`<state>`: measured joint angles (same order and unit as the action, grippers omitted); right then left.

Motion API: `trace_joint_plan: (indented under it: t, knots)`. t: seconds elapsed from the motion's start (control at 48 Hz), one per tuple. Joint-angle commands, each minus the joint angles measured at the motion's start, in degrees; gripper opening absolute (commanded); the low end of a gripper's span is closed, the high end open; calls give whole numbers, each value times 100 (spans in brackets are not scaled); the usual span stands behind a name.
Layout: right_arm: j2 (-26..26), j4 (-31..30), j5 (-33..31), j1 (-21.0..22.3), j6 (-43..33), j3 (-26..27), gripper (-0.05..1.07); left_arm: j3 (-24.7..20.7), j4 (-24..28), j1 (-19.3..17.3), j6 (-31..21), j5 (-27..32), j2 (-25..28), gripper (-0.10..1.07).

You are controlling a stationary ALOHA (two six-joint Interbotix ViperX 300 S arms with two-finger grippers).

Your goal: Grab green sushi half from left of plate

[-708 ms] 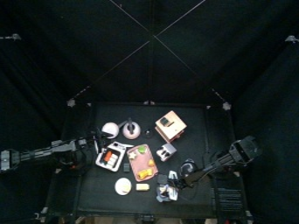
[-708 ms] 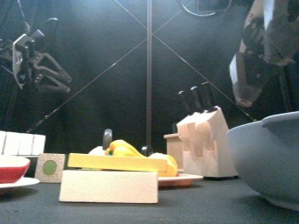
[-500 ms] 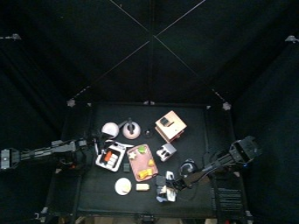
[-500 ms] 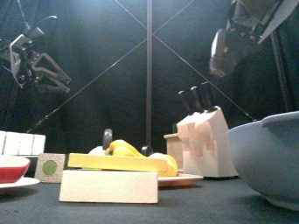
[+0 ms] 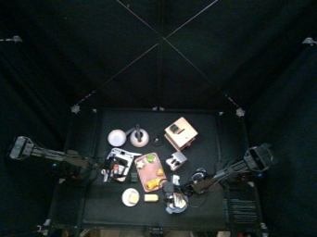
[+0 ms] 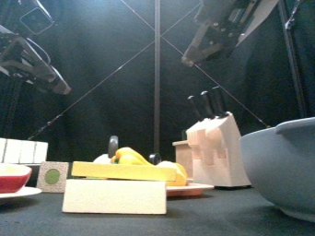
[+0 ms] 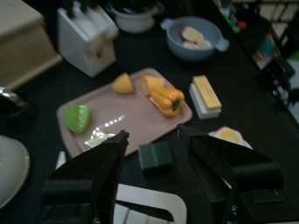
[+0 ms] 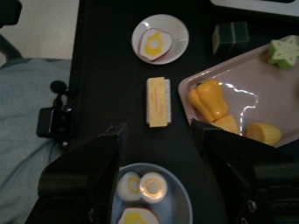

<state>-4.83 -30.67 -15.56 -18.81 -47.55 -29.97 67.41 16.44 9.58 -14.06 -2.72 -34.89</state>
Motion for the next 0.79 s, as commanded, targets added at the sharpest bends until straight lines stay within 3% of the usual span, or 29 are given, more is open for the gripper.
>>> trace_joint_plan:
  t: [0.0, 0.292, 0.479, 0.771]
  knots:
    - [-255, -35, 246, 26, 0, 0, 92, -325, -18, 18, -35, 88, 369, 97]
    - [-729, -123, 1011, 105, 9, -448, 92, -536, -712, 18, -26, 132, 1239, 100]
    - [-1055, -290, 1635, 378, 70, -809, 92, -861, -650, 18, -18, 343, 1749, 100]
    - [-1661, -782, 2602, 747, 88, -1345, 92, -1617, -686, 18, -79, 2232, 2136, 100]
